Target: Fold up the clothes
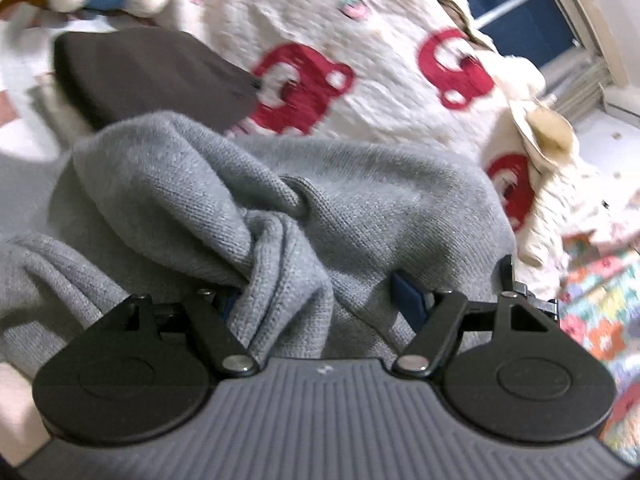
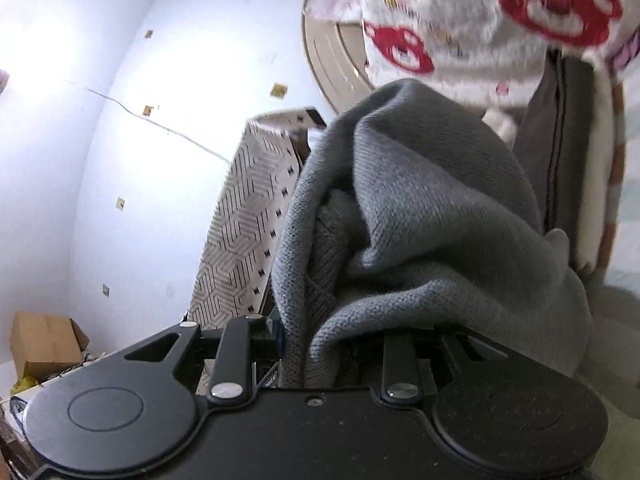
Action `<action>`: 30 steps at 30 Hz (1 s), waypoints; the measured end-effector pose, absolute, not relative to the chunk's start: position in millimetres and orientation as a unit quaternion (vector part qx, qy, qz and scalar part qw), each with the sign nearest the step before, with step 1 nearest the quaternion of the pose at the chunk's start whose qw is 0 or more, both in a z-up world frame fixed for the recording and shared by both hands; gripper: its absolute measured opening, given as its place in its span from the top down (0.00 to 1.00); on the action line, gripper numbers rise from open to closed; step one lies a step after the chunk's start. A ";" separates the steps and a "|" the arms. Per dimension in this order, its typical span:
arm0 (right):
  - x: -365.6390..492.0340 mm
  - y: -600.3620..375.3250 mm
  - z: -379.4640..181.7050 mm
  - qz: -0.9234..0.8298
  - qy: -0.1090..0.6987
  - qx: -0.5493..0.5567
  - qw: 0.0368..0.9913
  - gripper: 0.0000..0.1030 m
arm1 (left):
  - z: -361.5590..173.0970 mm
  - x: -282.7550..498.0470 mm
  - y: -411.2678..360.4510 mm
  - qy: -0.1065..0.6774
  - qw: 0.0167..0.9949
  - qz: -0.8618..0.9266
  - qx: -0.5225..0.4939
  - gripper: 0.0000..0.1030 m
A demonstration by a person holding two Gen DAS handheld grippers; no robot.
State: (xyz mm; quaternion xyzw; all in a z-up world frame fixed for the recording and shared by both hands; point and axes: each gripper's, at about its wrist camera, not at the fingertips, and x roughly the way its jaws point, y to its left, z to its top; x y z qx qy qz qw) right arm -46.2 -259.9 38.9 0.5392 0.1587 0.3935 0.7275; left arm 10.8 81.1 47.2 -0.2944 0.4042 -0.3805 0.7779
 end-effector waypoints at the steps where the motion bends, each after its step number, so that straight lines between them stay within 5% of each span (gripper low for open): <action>1: -54.6 -267.6 43.2 0.388 0.153 0.538 0.732 0.68 | 50.1 9.9 71.3 0.405 0.774 -0.391 -0.291 0.30; 21: -187.2 -401.3 178.5 0.266 0.013 0.428 0.863 0.68 | 146.7 -16.6 -140.0 0.391 0.651 -0.625 -0.181 0.30; 27: -203.1 -432.2 188.3 0.083 0.004 0.333 0.939 0.67 | 132.2 -0.9 -243.3 0.381 0.659 -0.640 -0.111 0.30; 30: -191.0 -448.0 160.3 -0.074 0.064 0.274 0.957 0.56 | 88.8 14.6 -286.6 0.400 0.683 -0.608 -0.065 0.30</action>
